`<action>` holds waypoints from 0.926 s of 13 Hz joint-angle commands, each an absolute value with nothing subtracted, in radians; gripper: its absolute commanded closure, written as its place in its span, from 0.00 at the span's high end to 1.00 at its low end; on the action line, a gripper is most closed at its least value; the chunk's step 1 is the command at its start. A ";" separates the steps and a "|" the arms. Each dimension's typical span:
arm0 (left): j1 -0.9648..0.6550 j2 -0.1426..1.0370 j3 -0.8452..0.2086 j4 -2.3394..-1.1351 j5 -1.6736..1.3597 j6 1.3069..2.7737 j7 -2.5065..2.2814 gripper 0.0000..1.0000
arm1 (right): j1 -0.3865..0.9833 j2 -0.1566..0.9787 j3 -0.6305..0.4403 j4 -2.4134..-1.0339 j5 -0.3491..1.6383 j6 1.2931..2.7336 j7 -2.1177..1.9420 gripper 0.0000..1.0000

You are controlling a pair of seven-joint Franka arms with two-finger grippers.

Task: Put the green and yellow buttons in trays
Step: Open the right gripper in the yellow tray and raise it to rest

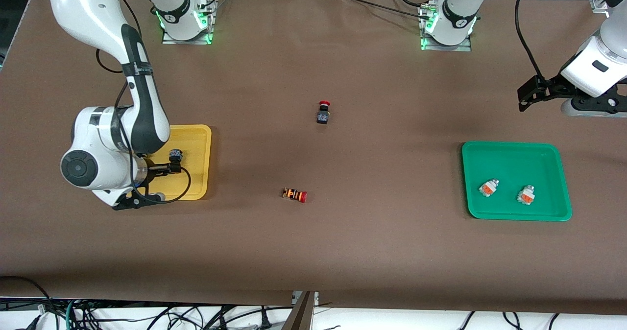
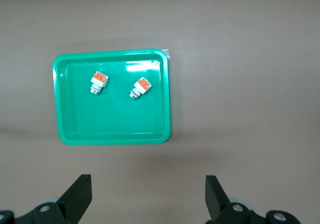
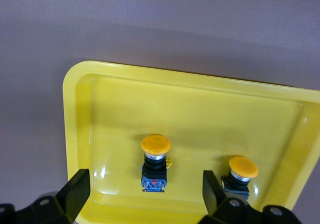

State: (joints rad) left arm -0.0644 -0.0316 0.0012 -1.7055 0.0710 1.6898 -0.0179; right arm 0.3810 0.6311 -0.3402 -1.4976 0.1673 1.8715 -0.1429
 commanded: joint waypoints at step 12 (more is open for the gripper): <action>-0.080 -0.005 0.003 -1.646 0.044 1.629 -0.002 1.00 | 0.132 0.364 -0.086 -1.578 0.031 1.787 -0.080 0.99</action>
State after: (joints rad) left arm -0.0731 -0.0277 -0.0011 -1.6918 0.0709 1.6611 -0.0173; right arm 0.1706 0.4793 -0.1268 -1.4756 0.0618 1.7910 -0.0948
